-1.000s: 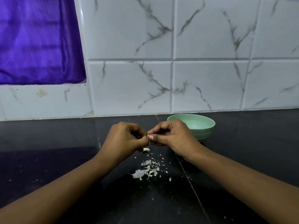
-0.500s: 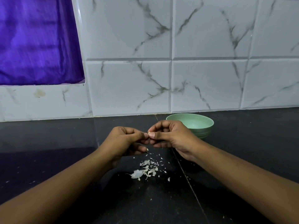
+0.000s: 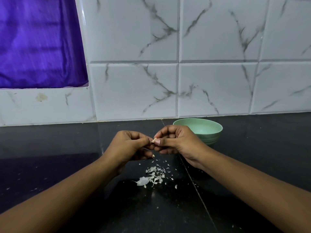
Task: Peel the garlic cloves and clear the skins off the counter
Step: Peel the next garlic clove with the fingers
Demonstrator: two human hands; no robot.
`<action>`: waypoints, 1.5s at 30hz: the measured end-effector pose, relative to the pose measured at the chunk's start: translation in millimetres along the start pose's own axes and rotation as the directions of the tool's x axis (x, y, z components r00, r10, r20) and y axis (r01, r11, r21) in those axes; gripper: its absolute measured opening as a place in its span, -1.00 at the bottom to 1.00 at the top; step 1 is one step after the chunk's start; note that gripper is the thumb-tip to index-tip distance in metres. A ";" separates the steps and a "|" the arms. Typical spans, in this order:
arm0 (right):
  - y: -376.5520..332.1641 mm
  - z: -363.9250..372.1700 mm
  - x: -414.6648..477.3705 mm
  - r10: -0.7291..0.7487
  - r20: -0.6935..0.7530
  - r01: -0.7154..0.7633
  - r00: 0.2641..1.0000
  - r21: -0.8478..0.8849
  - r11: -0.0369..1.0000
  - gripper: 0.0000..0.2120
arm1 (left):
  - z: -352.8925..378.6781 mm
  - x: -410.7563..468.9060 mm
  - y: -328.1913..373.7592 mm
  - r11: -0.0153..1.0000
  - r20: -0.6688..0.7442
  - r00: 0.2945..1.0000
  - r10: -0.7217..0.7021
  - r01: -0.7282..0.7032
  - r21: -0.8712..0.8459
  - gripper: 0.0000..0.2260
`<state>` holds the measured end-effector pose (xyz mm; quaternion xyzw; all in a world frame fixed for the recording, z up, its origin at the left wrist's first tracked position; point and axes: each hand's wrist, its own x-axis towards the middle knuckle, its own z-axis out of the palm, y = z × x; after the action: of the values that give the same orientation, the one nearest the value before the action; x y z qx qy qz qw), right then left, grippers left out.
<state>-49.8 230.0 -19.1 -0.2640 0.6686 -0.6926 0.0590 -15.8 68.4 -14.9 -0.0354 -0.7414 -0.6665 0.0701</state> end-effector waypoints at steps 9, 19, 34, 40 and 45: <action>-0.4 1.0 -1.7 -0.027 -0.002 0.027 1.000 -0.008 1.000 -0.88 | -2.0 0.4 -0.2 1.000 0.024 1.000 0.006 -0.006 -0.011 -0.86; -0.7 0.9 -1.0 -0.032 -0.027 0.032 0.999 -0.026 0.999 -0.91 | -4.9 -2.0 1.3 0.981 0.025 0.990 0.142 -0.144 0.127 -0.83; -3.9 -2.7 -1.2 -0.012 0.026 0.014 1.000 -0.075 0.997 -0.92 | -11.5 -1.7 6.8 0.928 0.138 0.970 0.198 -0.231 0.292 -0.90; -2.6 -0.2 -2.4 -0.006 0.015 0.007 1.000 -0.057 0.998 -0.92 | -9.8 -0.7 2.0 0.873 0.091 0.956 0.279 -0.292 0.390 -0.83; -3.7 -2.5 -1.2 0.024 0.019 -0.023 1.000 -0.019 1.000 -0.90 | -8.1 -0.6 2.4 0.959 0.095 0.983 0.156 -0.174 0.225 -0.87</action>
<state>-48.9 233.1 -15.8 -0.2632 0.6776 -0.6830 0.0708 -14.4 60.7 -11.8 -0.1141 -0.8108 -0.5653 0.1005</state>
